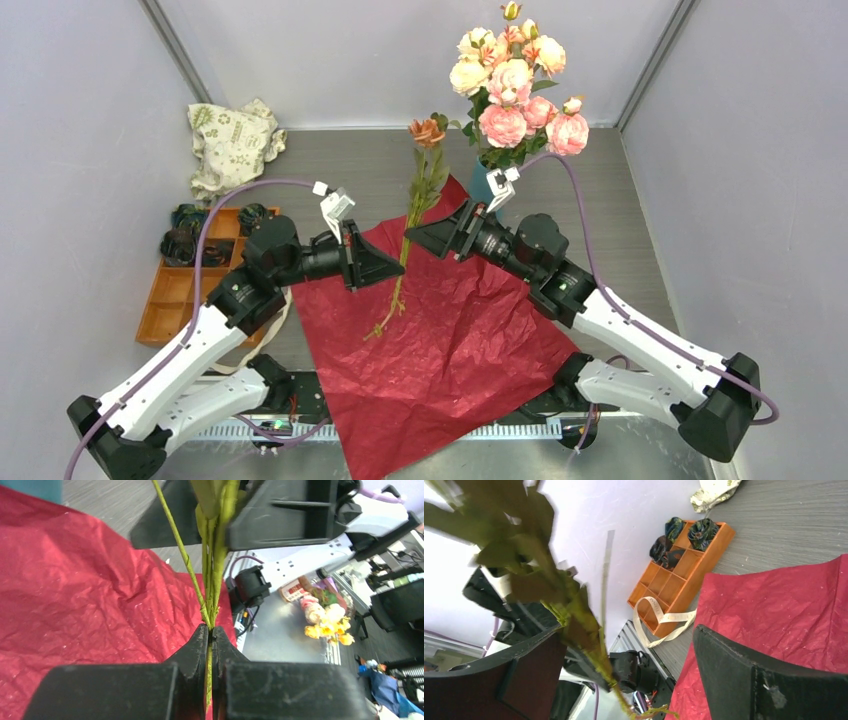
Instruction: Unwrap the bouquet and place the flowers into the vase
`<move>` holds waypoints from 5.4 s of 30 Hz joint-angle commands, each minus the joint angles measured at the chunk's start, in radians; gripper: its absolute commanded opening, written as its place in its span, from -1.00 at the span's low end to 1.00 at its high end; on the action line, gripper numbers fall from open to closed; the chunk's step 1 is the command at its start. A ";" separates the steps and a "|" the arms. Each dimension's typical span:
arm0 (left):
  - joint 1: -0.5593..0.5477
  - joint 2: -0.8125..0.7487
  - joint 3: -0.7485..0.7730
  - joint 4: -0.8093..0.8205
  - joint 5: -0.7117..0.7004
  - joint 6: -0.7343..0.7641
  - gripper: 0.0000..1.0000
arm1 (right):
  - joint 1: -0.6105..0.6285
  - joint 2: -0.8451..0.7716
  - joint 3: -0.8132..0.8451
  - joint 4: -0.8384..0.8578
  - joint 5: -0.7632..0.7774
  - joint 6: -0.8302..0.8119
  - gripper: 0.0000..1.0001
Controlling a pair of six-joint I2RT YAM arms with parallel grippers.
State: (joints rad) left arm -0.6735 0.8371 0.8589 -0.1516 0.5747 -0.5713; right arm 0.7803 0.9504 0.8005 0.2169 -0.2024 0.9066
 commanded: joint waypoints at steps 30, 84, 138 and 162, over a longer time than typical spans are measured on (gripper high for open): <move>-0.056 0.008 -0.043 0.106 -0.064 -0.038 -0.38 | 0.072 0.051 0.322 -0.175 0.051 -0.213 -0.98; -0.055 -0.043 0.039 -0.245 -0.767 0.039 -0.23 | -0.024 0.615 1.016 -0.017 0.734 -1.339 -0.99; -0.056 -0.010 0.040 -0.223 -0.764 0.021 -0.24 | -0.185 0.659 0.676 0.019 0.929 -1.088 -0.99; -0.055 -0.008 0.028 -0.221 -0.773 0.023 -0.23 | -0.191 0.779 0.736 -0.057 1.078 -1.065 -0.99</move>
State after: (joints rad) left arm -0.7265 0.8364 0.8864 -0.4358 -0.1837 -0.5453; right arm 0.5980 1.6688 1.6096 0.3042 0.8478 -0.2581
